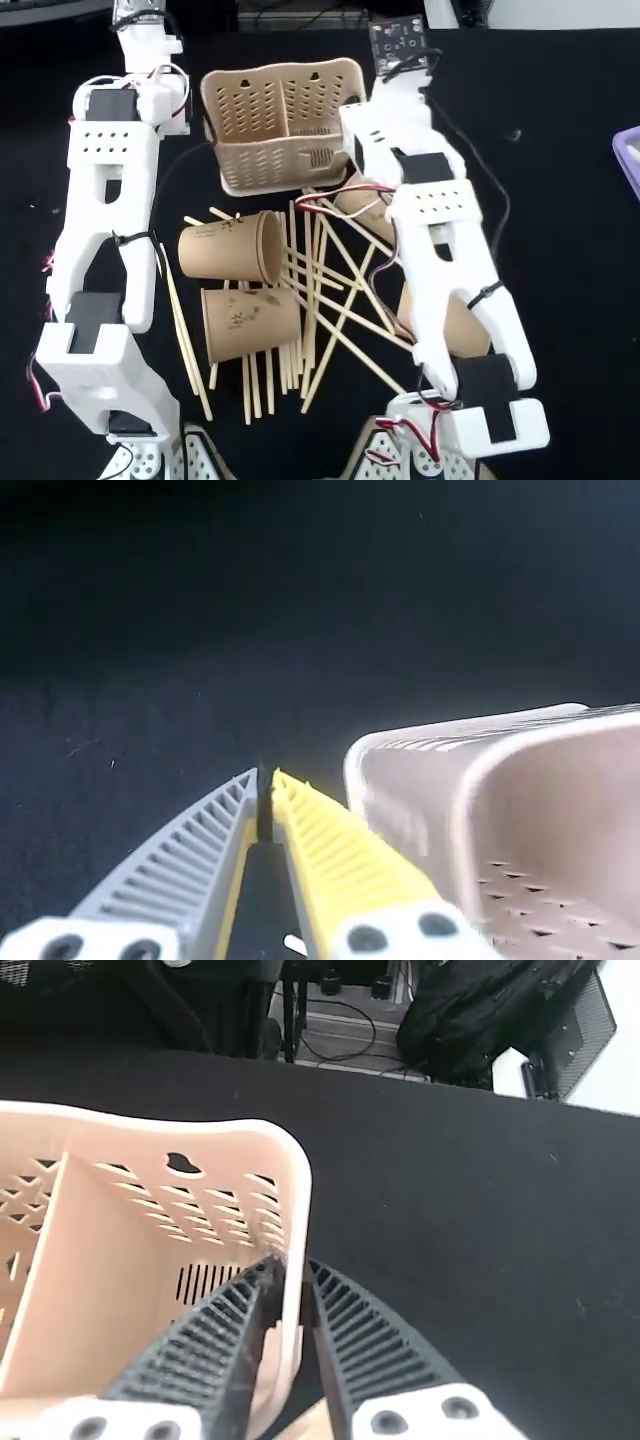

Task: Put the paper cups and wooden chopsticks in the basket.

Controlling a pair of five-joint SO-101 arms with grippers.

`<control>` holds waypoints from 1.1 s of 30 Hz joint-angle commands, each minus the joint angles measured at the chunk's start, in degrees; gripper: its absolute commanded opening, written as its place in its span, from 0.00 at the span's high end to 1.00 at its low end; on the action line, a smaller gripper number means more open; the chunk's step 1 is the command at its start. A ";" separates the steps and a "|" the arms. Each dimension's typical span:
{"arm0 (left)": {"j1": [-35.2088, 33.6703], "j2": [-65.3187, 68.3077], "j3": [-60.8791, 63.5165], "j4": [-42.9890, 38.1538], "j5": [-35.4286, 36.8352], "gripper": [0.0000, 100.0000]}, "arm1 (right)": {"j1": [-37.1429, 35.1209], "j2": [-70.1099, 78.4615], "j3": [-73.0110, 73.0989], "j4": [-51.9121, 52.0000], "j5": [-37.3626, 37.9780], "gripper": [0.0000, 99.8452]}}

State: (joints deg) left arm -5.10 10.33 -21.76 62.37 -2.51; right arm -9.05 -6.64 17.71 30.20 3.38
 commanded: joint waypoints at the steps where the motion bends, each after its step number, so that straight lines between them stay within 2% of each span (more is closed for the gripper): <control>1: -1.19 -1.32 -6.99 0.62 -0.26 0.97 | -2.11 -1.80 -1.80 -2.64 -0.44 0.99; 3: -2.15 -1.32 -9.63 0.62 1.58 0.94 | -2.11 -1.80 -1.98 -2.64 -0.44 0.99; 7: -4.44 -1.32 -13.76 0.62 12.57 0.79 | -2.11 -1.71 -1.71 -2.73 -0.44 0.99; 9: -4.35 -1.32 -13.32 0.97 15.65 0.77 | -2.11 -1.71 -1.63 -2.81 -0.44 0.99; 15: 0.13 -1.32 -13.49 12.04 14.07 0.80 | -2.11 -1.63 -1.71 -2.90 -0.18 0.99; 23: 1.19 -1.32 -13.49 13.19 13.89 0.79 | -2.11 -1.54 -1.63 -2.73 0.00 0.99; 26: 0.84 -2.11 -18.07 13.71 14.07 0.79 | -2.11 0.40 -1.98 -2.90 0.00 0.99; 33: 2.77 -4.22 -24.92 22.07 13.80 0.79 | -1.85 6.20 -3.56 -3.08 0.00 0.99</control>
State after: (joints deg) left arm -3.78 8.92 -43.12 82.33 11.91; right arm -9.93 -2.07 15.87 27.56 3.38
